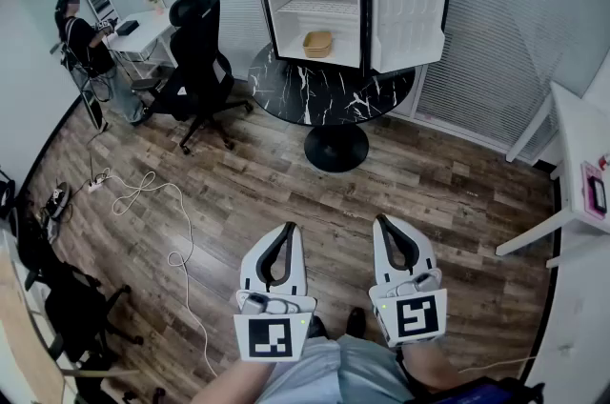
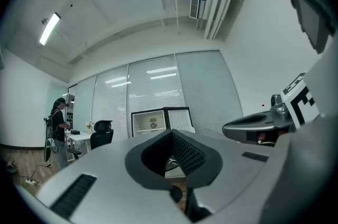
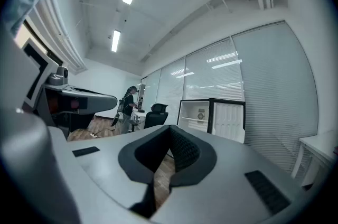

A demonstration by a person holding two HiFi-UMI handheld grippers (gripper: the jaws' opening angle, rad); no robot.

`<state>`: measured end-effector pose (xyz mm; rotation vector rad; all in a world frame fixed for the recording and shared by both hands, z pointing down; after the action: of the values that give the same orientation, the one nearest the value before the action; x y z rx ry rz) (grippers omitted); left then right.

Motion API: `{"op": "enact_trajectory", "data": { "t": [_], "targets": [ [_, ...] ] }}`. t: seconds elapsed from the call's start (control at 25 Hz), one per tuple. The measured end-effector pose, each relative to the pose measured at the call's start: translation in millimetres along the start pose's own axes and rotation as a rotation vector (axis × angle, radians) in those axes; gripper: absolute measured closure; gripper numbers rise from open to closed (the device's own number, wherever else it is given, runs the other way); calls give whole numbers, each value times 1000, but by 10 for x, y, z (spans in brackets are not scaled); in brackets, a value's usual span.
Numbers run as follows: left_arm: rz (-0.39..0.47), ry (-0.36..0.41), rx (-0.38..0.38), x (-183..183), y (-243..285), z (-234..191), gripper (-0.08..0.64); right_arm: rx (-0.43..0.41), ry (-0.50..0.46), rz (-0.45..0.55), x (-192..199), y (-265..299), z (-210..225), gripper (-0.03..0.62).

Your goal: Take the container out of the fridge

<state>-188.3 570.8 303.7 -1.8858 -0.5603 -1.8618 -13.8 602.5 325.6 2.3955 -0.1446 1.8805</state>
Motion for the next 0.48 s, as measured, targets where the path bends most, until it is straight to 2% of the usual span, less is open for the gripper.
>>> {"op": "enact_trajectory", "data": {
  "t": [0.48],
  "targets": [
    [-7,18,-5,74,182,237,546,-21,18,30,116,-10,248,580]
  ]
}}
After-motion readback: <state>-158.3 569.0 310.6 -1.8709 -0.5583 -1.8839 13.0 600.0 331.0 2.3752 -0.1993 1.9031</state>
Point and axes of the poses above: the fingertips, and each gripper's own axes: y forward along the fingers, z to its right, x out of its underside, the point moved 7 cm from there along -y, backward along the fingers, and after that the axes turned 7 degrees about -y, right-handed, at the moved point
